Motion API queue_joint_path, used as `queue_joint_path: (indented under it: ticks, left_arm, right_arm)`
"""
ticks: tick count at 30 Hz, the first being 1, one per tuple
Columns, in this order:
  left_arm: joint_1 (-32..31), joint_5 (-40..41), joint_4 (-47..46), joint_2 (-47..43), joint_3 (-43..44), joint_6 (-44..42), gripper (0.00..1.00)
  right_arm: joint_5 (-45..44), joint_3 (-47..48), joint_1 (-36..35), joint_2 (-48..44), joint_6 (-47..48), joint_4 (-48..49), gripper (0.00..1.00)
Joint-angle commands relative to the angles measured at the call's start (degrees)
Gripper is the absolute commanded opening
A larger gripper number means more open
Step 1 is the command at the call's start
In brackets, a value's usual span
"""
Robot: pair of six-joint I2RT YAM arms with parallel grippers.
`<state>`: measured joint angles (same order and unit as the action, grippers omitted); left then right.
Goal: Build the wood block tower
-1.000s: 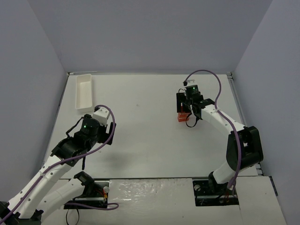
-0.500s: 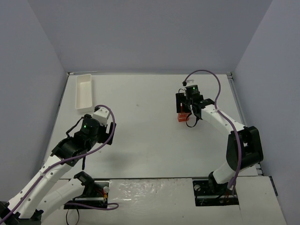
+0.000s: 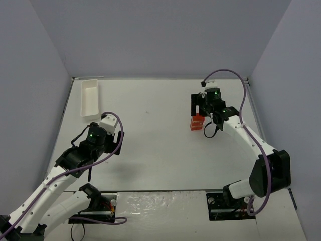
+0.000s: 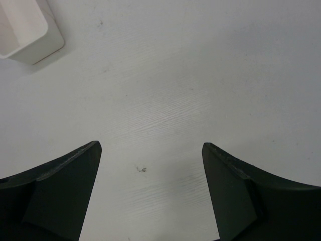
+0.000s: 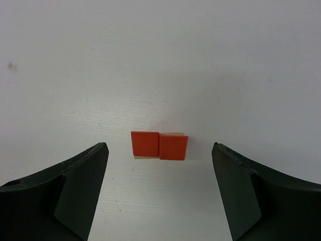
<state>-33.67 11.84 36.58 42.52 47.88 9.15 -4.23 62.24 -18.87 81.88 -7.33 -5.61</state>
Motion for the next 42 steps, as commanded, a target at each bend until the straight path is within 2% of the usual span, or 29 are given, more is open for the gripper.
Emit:
queue_joint_path:
  ticks: [1,12,21,27,31,42]
  left_arm:
    - [0.45,0.99,-2.98,0.08,1.98,-0.73,0.79]
    - [0.57,5.92,-2.77,-0.66,4.39,0.31,0.79]
    - [0.62,14.16,-1.22,-6.50,4.63,-0.05,0.79]
    - [0.62,18.18,-1.23,-11.78,2.30,-0.48,0.80]
    - [0.62,20.50,-1.45,-12.36,1.36,-1.18,0.80]
    - [1.14,18.47,-2.50,-10.10,0.43,-1.39,0.80]
  right_arm:
    - [-3.42,0.98,1.13,-10.59,1.04,1.55,0.83]
    - [-12.15,-5.84,1.38,-34.24,0.13,-1.27,0.99]
    - [-15.91,-12.92,1.38,-47.32,-0.37,-4.41,1.00]
    - [-19.63,-16.49,1.30,-51.99,-0.73,-5.01,1.00]
    - [-18.57,-17.64,1.31,-51.90,-0.16,-4.94,1.00]
    - [-19.80,-18.67,1.29,-53.33,-1.37,-4.94,1.00]
